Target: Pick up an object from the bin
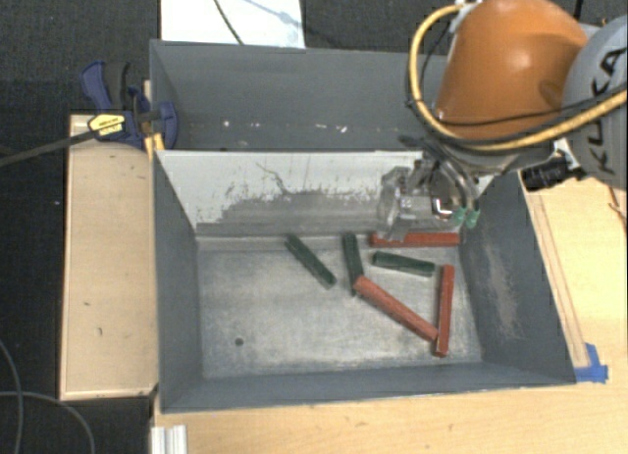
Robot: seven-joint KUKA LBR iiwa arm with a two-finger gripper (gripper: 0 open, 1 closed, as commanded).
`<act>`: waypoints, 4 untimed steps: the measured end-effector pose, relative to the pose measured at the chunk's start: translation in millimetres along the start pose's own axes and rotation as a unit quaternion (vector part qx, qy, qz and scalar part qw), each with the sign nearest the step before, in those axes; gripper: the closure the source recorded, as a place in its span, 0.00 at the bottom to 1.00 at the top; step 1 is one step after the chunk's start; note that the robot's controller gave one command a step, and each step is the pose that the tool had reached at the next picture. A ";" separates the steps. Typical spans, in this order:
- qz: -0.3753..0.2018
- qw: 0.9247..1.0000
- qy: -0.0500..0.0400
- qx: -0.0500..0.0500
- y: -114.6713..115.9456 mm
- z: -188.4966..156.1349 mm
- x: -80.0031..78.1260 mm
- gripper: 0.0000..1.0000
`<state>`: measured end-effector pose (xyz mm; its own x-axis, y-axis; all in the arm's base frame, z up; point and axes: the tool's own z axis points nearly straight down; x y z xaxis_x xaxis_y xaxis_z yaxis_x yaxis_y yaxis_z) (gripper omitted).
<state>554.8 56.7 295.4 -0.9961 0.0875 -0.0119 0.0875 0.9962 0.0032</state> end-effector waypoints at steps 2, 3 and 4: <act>0.036 0.999 0.007 0.002 -27.3 126.8 54.1 1.00; 0.023 1.000 0.007 0.002 -47.2 144.4 63.3 1.00; 0.024 1.000 0.006 0.001 -46.0 143.4 62.7 0.00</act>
Offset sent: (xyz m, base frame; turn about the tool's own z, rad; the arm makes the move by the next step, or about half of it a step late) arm -0.0492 -0.0133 -0.1102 0.0693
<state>490.1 16.7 151.1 -0.9909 0.1344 -0.0001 0.1344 0.9909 0.0006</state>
